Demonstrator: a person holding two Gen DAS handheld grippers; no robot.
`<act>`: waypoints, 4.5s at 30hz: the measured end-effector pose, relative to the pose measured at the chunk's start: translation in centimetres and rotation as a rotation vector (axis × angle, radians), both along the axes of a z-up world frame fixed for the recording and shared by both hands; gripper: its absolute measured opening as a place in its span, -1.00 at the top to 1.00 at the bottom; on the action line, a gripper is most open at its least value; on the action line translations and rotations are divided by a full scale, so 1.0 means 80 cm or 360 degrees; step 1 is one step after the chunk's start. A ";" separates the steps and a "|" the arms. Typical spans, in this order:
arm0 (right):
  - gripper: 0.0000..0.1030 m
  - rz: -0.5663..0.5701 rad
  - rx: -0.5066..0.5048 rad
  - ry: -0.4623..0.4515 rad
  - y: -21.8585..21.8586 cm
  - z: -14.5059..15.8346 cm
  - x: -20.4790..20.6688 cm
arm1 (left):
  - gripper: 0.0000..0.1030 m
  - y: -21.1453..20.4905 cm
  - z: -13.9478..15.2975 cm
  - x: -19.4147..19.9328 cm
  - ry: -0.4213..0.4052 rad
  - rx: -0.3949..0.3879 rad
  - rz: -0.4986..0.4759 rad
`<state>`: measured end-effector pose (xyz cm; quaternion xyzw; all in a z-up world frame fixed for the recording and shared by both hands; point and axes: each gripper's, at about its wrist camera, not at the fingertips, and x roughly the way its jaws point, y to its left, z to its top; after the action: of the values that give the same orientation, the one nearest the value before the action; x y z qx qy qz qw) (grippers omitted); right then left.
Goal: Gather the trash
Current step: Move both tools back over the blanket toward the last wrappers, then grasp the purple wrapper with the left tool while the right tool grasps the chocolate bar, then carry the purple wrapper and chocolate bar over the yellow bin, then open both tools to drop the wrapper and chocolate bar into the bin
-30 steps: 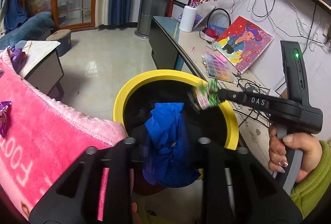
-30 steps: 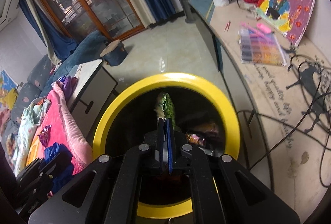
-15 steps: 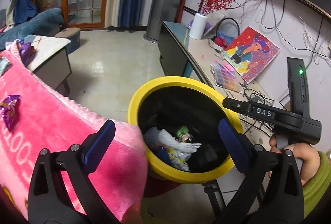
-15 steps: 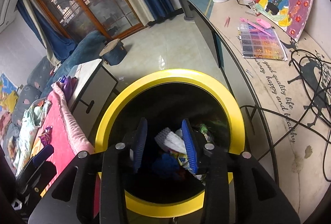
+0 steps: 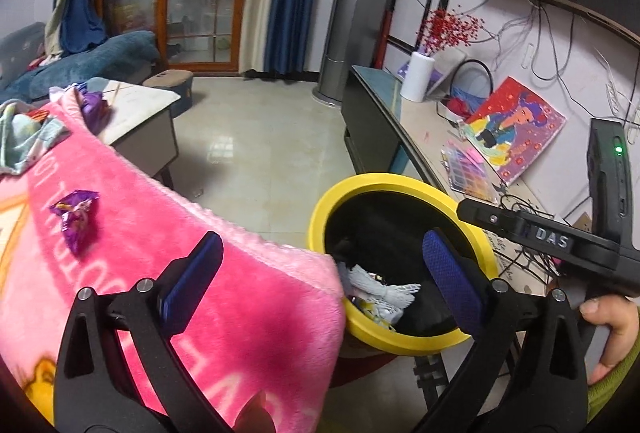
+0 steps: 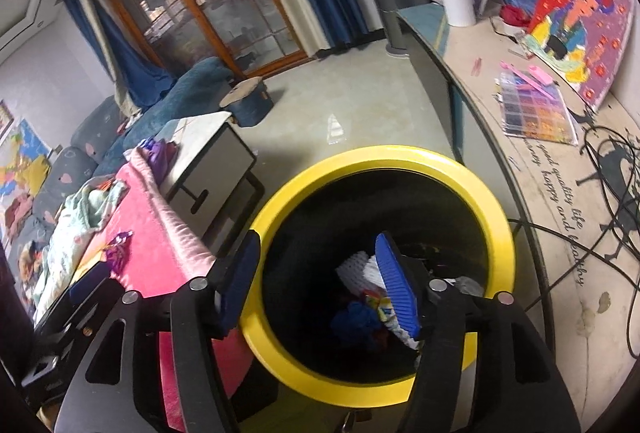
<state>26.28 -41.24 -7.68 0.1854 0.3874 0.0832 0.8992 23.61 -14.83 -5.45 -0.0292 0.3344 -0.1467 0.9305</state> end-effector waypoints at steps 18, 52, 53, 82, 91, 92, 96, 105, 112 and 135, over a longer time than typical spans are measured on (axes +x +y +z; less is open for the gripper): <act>-0.23 0.0318 -0.0051 -0.0038 0.123 0.023 -0.033 | -0.78 0.119 0.015 -0.005 -0.0062 0.0024 0.0327; 0.64 0.0914 -0.0205 0.0112 0.297 -0.017 -0.098 | 0.55 0.235 -0.069 0.087 0.0305 -0.0145 0.0534; 0.66 0.0895 -0.0197 0.0104 0.291 -0.014 -0.095 | 0.67 0.234 -0.070 0.088 0.0313 -0.0142 0.0537; 0.70 0.0161 0.0026 -0.0091 0.091 0.036 -0.019 | 0.84 0.064 -0.018 0.022 0.0171 -0.0113 -0.0057; 0.70 -0.0007 0.0040 -0.0133 0.034 0.037 -0.017 | 0.84 0.010 -0.006 0.005 0.0144 -0.0093 -0.0188; 0.70 -0.0022 0.0041 -0.0135 0.027 0.036 -0.017 | 0.84 0.005 -0.006 0.002 0.0142 -0.0089 -0.0200; 0.70 -0.0075 0.0053 -0.0143 0.007 0.034 -0.019 | 0.84 -0.016 -0.005 -0.003 0.0145 -0.0061 -0.0251; 0.70 -0.0157 0.0050 -0.0149 -0.035 0.024 -0.018 | 0.84 -0.054 -0.008 -0.015 0.0152 -0.0013 -0.0367; 0.70 -0.0194 0.0040 -0.0134 -0.055 0.016 -0.017 | 0.84 -0.079 -0.018 -0.020 0.0179 0.0016 -0.0449; 0.68 -0.0175 0.0078 -0.0053 -0.065 -0.011 0.016 | 0.84 -0.124 -0.059 -0.002 0.0258 0.0093 -0.0543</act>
<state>27.52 -46.46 -8.55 0.2268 0.3594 0.0461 0.9040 23.49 -24.71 -10.13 0.0432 0.4124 -0.2899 0.8626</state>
